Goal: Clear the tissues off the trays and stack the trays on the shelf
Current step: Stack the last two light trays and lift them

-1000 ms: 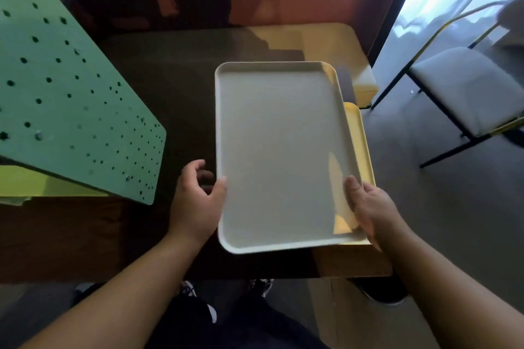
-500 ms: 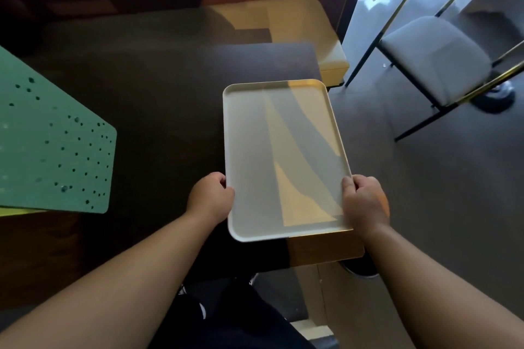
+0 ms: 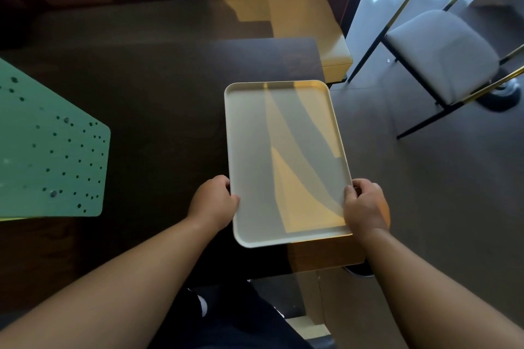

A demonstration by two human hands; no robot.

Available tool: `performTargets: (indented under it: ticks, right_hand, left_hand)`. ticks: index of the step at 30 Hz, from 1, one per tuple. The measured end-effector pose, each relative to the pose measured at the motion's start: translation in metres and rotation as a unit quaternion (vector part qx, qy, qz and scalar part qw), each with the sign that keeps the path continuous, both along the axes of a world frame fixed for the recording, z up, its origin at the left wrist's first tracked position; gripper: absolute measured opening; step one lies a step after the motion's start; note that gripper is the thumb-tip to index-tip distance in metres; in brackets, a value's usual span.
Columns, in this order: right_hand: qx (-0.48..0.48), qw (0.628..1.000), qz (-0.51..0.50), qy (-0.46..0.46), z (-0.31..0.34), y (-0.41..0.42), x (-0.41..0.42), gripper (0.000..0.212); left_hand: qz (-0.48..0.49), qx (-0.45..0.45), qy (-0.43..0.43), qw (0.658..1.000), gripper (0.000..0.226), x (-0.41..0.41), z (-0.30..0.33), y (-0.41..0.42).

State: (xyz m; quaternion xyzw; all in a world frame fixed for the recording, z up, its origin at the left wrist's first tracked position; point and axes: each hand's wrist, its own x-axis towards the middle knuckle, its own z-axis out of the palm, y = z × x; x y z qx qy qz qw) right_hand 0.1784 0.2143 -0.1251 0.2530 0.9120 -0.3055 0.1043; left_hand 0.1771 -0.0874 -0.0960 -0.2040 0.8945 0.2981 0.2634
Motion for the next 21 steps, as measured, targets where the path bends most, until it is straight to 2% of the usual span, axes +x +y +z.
performTargets:
  ticks: [8,15,21]
  right_hand:
    - [-0.009,1.000,-0.012,-0.005,-0.005,0.001,-0.006,0.019]
    - [-0.042,0.998,-0.035,-0.016,-0.010,0.001,-0.009,0.015]
    - [-0.014,0.998,-0.050,-0.021,-0.010,-0.003,-0.012,0.010]
  left_hand:
    - [-0.034,-0.026,-0.012,0.999,0.010,-0.004,-0.005,0.001]
    - [-0.046,-0.043,-0.012,0.998,0.025,0.000,-0.008,0.003]
    - [-0.041,-0.039,-0.004,0.998,0.029,0.003,-0.011,0.003]
